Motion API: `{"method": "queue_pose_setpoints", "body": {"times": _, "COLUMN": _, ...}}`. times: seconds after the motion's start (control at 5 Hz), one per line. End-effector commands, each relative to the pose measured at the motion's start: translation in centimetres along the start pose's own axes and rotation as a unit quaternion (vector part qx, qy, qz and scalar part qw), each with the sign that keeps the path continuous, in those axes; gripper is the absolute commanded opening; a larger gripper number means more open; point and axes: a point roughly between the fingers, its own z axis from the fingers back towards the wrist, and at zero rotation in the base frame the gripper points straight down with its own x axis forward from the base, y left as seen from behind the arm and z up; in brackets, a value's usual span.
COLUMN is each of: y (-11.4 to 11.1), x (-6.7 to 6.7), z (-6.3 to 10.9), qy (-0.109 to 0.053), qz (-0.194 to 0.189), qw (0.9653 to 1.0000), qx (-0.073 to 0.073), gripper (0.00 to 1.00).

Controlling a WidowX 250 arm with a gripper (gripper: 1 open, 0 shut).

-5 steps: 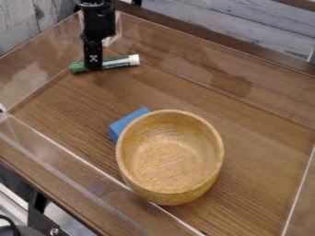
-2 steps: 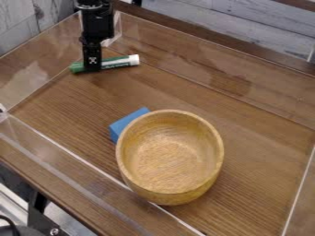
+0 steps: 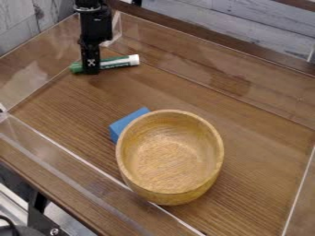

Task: Put the green marker in the brown bowl

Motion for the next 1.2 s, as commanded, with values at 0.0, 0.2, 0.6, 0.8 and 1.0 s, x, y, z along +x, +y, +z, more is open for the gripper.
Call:
{"method": "queue_pose_setpoints", "body": {"times": 0.0, "y": 0.1, "x": -0.5, "z": 2.7, "qy": -0.015, "qz": 0.01, "qw": 0.9993, "qx": 0.032, "gripper": 0.0}}
{"method": "queue_pose_setpoints", "body": {"times": 0.2, "y": -0.1, "x": -0.7, "z": 3.1, "qy": -0.018, "qz": 0.013, "qw": 0.9993, "qx": 0.031, "gripper": 0.0}}
{"method": "queue_pose_setpoints", "body": {"times": 0.6, "y": -0.8, "x": -0.8, "z": 4.3, "qy": -0.015, "qz": 0.024, "qw": 0.999, "qx": 0.035, "gripper": 0.0}}
{"method": "queue_pose_setpoints", "body": {"times": 0.8, "y": -1.2, "x": -0.8, "z": 4.8, "qy": -0.015, "qz": 0.028, "qw": 0.9988, "qx": 0.036, "gripper": 0.0}}
{"method": "queue_pose_setpoints", "body": {"times": 1.0, "y": -2.4, "x": -0.7, "z": 5.9, "qy": -0.016, "qz": 0.039, "qw": 0.9984, "qx": 0.038, "gripper": 0.0}}
